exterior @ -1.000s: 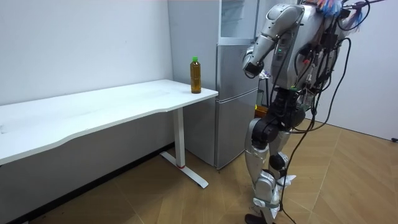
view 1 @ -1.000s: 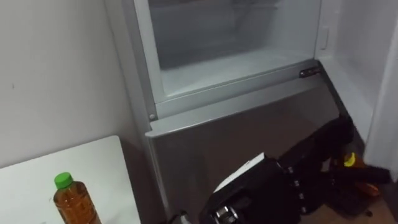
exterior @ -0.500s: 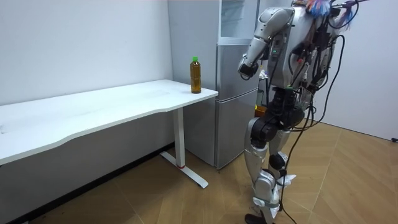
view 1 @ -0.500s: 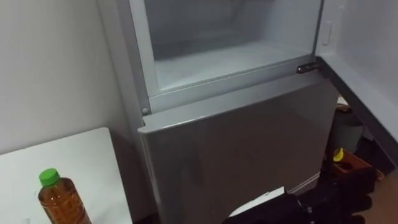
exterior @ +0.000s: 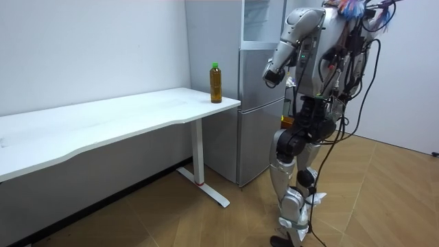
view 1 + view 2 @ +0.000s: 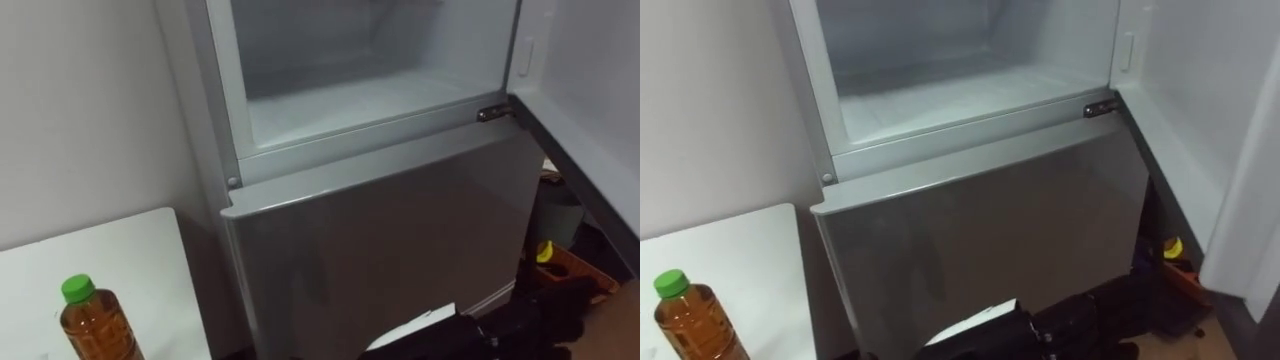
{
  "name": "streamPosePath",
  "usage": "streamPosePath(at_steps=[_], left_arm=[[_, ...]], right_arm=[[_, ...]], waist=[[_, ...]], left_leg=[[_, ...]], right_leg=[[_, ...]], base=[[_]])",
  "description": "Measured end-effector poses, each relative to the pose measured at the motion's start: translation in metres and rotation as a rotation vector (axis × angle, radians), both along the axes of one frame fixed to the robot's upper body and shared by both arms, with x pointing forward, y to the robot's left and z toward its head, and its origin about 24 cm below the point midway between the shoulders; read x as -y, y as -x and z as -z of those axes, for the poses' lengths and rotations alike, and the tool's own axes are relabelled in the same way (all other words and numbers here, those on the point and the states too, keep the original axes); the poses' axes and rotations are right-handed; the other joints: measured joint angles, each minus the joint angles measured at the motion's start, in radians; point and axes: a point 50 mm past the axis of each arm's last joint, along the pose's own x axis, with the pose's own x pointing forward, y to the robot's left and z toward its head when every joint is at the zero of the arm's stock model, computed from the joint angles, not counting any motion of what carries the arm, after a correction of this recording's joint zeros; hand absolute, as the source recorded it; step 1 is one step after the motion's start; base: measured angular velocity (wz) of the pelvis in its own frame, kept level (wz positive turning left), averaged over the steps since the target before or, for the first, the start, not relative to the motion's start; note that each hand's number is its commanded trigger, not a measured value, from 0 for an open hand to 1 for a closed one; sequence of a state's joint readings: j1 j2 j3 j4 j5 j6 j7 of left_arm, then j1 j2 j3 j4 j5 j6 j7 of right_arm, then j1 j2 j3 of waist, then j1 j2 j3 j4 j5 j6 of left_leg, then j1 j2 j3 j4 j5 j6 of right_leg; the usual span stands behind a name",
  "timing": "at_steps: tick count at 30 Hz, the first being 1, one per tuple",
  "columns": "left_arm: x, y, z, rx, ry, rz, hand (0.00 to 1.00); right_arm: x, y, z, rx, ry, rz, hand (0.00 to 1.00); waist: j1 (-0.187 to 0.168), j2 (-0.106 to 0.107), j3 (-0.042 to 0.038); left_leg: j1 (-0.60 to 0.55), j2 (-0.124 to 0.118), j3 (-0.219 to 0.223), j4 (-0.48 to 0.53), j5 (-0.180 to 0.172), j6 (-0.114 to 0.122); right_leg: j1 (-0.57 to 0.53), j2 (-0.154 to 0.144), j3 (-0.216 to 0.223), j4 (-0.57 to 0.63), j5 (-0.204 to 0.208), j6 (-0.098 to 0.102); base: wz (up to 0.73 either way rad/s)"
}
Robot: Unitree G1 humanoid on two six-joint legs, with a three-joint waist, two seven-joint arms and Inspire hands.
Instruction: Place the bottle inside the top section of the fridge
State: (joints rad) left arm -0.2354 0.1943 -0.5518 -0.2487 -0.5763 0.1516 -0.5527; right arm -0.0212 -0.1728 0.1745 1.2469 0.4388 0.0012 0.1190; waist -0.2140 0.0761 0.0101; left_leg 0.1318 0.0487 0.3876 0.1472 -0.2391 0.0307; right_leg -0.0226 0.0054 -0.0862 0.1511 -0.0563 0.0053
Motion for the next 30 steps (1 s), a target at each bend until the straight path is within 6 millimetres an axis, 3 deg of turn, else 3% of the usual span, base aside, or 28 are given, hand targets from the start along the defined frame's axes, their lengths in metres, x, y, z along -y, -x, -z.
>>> streamPosePath(at_steps=[10,21,24,30], left_arm=[[-0.004,0.0,0.005,0.013,-0.055,-0.009,0.0],[-0.018,0.005,0.038,0.016,-0.272,-0.086,0.0],[-0.028,0.008,0.049,-0.036,-0.283,-0.122,0.0],[-0.056,0.021,0.096,-0.209,-0.406,-0.253,0.0]], right_arm=[[-0.001,0.002,0.001,-0.019,-0.002,-0.006,0.0],[-0.002,0.004,0.002,-0.025,0.002,-0.005,0.0],[-0.005,0.004,0.002,-0.027,-0.003,-0.013,0.0],[-0.008,0.007,0.004,-0.036,-0.011,-0.014,0.0]], waist=[[0.025,0.0,-0.0007],[0.051,-0.005,0.0019],[0.057,-0.014,0.0033],[0.078,-0.033,0.0012]], left_leg=[[-0.009,0.0,-0.021,0.005,0.0,0.0],[-0.018,-0.004,-0.085,0.009,0.001,-0.001],[-0.016,-0.003,-0.101,0.009,0.003,-0.003],[-0.027,-0.005,-0.137,0.015,0.004,-0.005]], right_leg=[[0.004,-0.005,-0.02,-0.001,-0.002,-0.001],[0.013,-0.008,-0.051,-0.001,-0.017,-0.003],[0.022,-0.008,-0.055,-0.001,-0.023,-0.004],[0.026,-0.013,-0.082,-0.002,-0.031,-0.005]], base=[[0.05],[0.1],[0.14],[0.15]])
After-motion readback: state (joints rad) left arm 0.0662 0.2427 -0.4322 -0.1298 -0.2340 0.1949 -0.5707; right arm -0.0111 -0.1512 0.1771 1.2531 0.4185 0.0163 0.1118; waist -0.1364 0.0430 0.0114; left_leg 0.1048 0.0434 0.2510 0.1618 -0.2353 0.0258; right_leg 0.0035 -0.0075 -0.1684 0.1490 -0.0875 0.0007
